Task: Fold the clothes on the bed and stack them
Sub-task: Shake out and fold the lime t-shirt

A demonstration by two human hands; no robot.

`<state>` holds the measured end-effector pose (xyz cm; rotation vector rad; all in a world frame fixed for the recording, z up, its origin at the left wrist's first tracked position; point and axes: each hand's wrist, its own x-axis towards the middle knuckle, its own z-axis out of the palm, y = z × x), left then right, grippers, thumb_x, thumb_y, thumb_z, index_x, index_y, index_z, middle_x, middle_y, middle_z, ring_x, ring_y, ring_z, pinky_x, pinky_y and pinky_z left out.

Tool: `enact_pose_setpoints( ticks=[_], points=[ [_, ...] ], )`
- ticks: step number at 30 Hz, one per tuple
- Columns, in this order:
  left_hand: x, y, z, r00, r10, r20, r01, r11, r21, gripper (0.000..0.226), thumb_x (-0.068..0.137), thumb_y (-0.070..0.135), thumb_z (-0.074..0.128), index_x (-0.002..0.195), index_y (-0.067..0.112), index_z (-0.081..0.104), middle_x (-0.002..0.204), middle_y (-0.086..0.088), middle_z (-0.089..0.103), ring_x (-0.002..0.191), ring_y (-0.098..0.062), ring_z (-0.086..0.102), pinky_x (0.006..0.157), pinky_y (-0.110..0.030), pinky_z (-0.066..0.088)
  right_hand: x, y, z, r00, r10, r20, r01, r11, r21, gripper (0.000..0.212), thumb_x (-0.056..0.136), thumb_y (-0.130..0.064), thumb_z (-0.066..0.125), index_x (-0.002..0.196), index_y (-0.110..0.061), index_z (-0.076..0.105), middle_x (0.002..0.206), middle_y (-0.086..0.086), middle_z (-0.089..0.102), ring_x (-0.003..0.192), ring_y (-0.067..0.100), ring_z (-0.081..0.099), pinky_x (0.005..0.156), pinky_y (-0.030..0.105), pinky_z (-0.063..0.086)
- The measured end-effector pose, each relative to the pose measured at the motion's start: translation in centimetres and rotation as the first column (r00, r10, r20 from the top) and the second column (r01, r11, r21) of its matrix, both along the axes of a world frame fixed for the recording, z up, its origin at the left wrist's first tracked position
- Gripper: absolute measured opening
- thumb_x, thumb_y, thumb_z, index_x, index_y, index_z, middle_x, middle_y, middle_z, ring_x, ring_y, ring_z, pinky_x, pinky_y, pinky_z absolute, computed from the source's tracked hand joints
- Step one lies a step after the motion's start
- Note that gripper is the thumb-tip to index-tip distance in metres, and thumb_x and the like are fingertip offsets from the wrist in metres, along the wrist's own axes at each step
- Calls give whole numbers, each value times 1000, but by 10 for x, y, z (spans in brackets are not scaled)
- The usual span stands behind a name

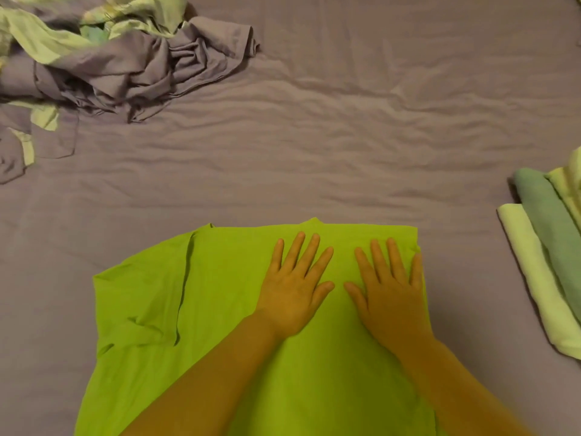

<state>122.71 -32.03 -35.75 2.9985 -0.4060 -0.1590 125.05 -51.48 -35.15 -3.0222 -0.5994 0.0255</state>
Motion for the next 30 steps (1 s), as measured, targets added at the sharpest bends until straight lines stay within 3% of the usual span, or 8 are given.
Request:
enact_pose_setpoints(
  ticks=[4, 8, 13, 18, 22, 25, 28, 30],
  points=[
    [-54, 37, 10, 1000, -20, 9, 20, 999, -41, 54, 101, 42, 24, 144, 12, 37, 151, -10, 36, 142, -31, 28, 109, -54, 23, -25, 56, 3, 958, 281, -50, -274, 955, 113, 56, 99, -50, 18, 135, -15, 40, 141, 14, 48, 136, 31, 31, 110, 52, 20],
    [-129, 93, 9, 988, -155, 24, 155, 988, -8, 50, 100, 36, 36, 144, 12, 37, 150, -13, 36, 141, -29, 29, 111, -50, 25, -56, 106, -2, 925, 363, -109, -347, 927, 145, 57, 99, -49, 15, 137, -16, 43, 144, 13, 43, 137, 29, 30, 111, 54, 19],
    [-143, 159, 13, 999, -29, 19, 28, 999, 34, 55, 99, 49, 30, 144, 19, 38, 153, -3, 33, 142, -25, 26, 94, -41, 43, -69, 176, -4, 867, 488, -102, -475, 871, 127, 59, 98, -52, 20, 136, -17, 49, 147, 11, 40, 139, 30, 28, 108, 61, 20],
    [-112, 230, 15, 995, 5, 99, -18, 990, 138, 58, 94, 58, 39, 139, 23, 50, 148, -8, 42, 137, -35, 36, 105, -65, 26, -57, 240, -8, 867, 491, -89, -485, 871, 84, 62, 96, -57, 16, 141, -21, 37, 146, 13, 41, 139, 35, 28, 105, 65, 20],
    [-104, 271, 10, 960, 277, 51, -281, 946, 163, 66, 93, 64, 26, 142, 23, 44, 150, -12, 38, 139, -39, 31, 106, -67, 24, -46, 283, -9, 899, 433, -70, -431, 902, 33, 63, 94, -62, 17, 143, -29, 39, 149, 12, 36, 139, 39, 28, 106, 68, 16],
    [-107, 281, 4, 846, 532, -36, -524, 842, 131, 71, 92, 66, 13, 145, 24, 34, 151, -15, 35, 137, -41, 32, 103, -69, 22, -46, 301, -11, 928, 361, -96, -362, 932, 13, 67, 90, -67, 17, 144, -32, 37, 152, 12, 30, 141, 39, 23, 105, 71, 10],
    [-110, 274, 6, 783, 611, -116, -608, 792, 63, 75, 90, 67, 5, 147, 25, 30, 151, -17, 32, 138, -42, 31, 104, -68, 20, -42, 309, -10, 937, 326, -123, -329, 944, -3, 72, 85, -74, 15, 145, -37, 30, 154, 10, 25, 142, 39, 19, 102, 74, 9],
    [-114, 265, 13, 765, 624, -162, -628, 778, 33, 87, 82, 71, -11, 150, 27, 20, 157, -14, 18, 144, -38, 16, 112, -61, 10, -39, 311, -5, 939, 309, -152, -320, 946, -55, 76, 80, -77, 4, 146, -42, 13, 158, 6, 10, 145, 37, 7, 103, 72, 1]
  ],
)
